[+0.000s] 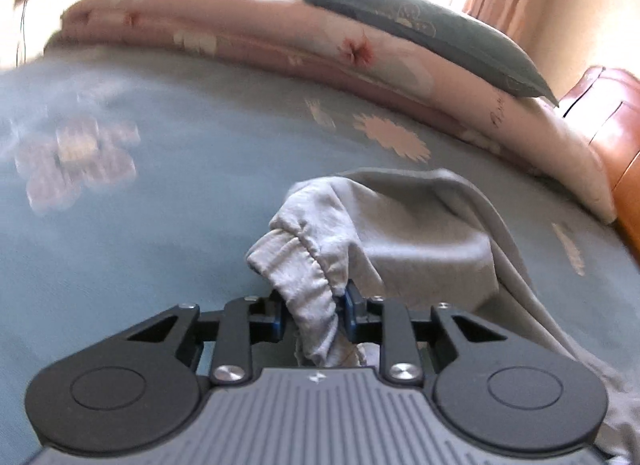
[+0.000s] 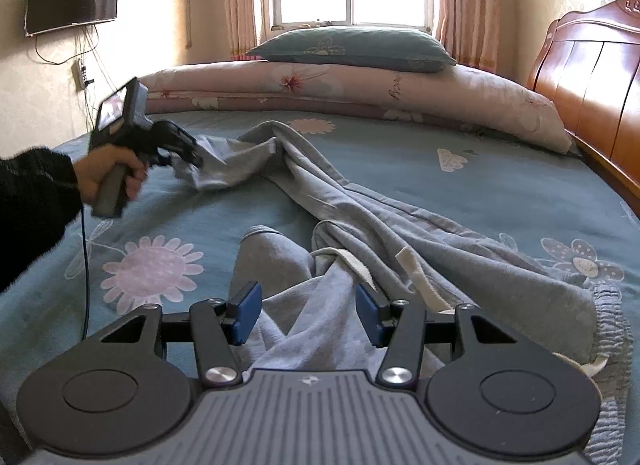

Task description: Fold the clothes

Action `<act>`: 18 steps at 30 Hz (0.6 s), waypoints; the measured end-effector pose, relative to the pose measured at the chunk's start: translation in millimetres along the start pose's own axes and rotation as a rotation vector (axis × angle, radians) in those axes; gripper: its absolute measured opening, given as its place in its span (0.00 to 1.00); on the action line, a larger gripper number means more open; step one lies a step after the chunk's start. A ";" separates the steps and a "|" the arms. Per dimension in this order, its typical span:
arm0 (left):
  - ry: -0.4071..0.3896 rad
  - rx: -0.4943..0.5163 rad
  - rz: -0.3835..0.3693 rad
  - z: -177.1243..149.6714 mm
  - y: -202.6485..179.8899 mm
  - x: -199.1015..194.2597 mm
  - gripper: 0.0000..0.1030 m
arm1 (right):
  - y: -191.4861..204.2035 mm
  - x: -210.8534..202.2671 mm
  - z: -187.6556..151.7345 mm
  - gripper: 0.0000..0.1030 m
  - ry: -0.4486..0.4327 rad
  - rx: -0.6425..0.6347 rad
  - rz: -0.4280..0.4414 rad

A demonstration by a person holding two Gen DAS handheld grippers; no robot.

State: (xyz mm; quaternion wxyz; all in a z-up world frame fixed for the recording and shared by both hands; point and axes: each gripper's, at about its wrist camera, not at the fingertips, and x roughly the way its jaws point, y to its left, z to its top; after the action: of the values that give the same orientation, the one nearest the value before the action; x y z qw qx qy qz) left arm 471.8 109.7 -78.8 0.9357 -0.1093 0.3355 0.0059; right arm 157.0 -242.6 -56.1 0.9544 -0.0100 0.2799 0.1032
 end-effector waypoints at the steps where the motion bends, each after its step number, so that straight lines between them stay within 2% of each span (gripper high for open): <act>1: -0.018 0.035 0.034 8.3 0.5 -0.7 0.24 | -0.8 0.8 0.1 0.55 -0.001 -0.001 -0.003; 7: -0.107 0.214 0.197 54.9 -1.0 7.4 0.24 | -5.4 11.4 -1.0 0.55 0.007 0.019 -0.002; 13: -0.192 0.371 0.311 86.5 -16.2 20.6 0.25 | -10.1 20.8 -0.9 0.55 0.015 0.030 -0.008; 18: -0.242 0.405 0.374 113.6 -24.9 35.0 0.25 | -15.7 29.8 -0.5 0.55 0.017 0.046 -0.016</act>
State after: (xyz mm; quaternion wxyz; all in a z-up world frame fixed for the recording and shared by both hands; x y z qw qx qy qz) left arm 572.3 107.0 -10.5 0.9543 0.1448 0.2302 0.1241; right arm 184.4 -252.3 -73.0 0.9528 0.0090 0.2903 0.0888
